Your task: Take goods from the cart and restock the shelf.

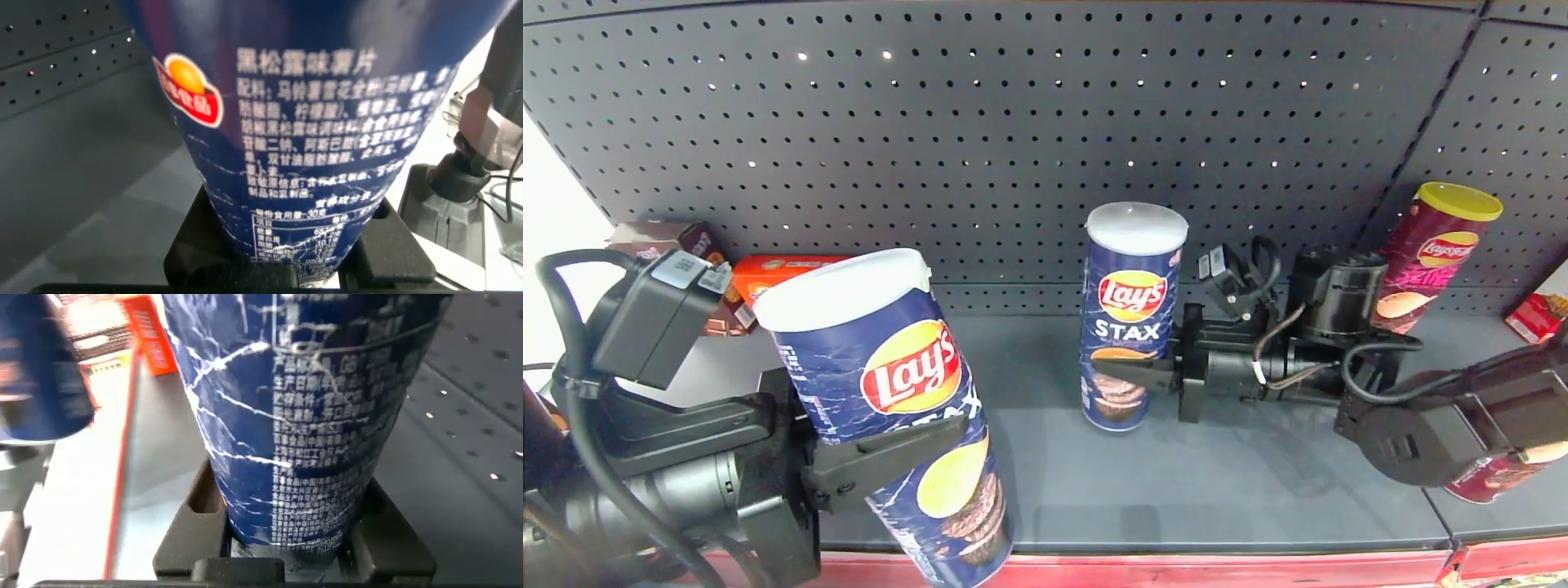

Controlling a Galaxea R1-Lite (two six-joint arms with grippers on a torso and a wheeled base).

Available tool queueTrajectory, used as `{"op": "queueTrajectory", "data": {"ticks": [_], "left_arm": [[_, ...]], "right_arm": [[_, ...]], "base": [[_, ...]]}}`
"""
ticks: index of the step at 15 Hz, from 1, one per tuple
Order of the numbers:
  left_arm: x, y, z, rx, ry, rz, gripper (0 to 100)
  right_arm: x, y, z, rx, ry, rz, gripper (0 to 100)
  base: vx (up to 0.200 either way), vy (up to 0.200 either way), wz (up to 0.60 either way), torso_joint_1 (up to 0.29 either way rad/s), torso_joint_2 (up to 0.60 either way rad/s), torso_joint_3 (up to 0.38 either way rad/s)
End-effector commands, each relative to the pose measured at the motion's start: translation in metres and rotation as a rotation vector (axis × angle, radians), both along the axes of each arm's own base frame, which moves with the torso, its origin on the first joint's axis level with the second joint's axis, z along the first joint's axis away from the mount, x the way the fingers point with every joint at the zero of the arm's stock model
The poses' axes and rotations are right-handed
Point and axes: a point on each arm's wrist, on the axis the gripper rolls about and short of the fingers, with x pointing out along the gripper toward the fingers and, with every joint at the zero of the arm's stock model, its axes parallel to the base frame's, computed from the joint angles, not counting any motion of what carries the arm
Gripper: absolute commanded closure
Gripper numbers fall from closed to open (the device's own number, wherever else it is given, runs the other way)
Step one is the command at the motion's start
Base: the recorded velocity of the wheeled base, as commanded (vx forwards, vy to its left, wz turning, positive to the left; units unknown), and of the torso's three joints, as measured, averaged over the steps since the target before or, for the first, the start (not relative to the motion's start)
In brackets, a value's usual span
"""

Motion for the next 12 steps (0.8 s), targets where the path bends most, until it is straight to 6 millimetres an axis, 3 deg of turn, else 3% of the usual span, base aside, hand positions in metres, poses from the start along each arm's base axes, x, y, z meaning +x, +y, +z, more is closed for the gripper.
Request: {"op": "queueTrajectory", "data": {"ticks": [1,3,5,8,12], "left_arm": [[-0.002,0.002,0.001,-0.004,-0.006,0.001,100],[-0.002,0.002,0.002,-0.005,-0.009,0.006,100],[-0.001,0.004,0.002,-0.005,-0.009,0.020,100],[-0.001,0.005,0.001,-0.004,-0.006,0.023,100],[-0.001,0.005,0.001,-0.003,-0.005,0.024,100]], "right_arm": [[-0.050,-0.006,0.000,0.012,-0.025,0.013,100],[-0.068,-0.008,-0.016,0.004,-0.012,0.004,100],[-0.074,-0.012,-0.028,0.004,-0.012,-0.004,100],[-0.072,-0.011,-0.048,-0.007,0.004,-0.004,100],[-0.066,-0.007,-0.058,-0.013,0.010,-0.004,100]], "base": [[0.000,0.000,0.00,0.000,0.00,0.000],[0.000,0.000,0.00,0.000,0.00,0.000],[0.000,0.000,0.00,0.000,0.00,0.000],[0.000,0.000,0.00,0.000,0.00,0.000],[0.000,0.000,0.00,0.000,0.00,0.000]]}}
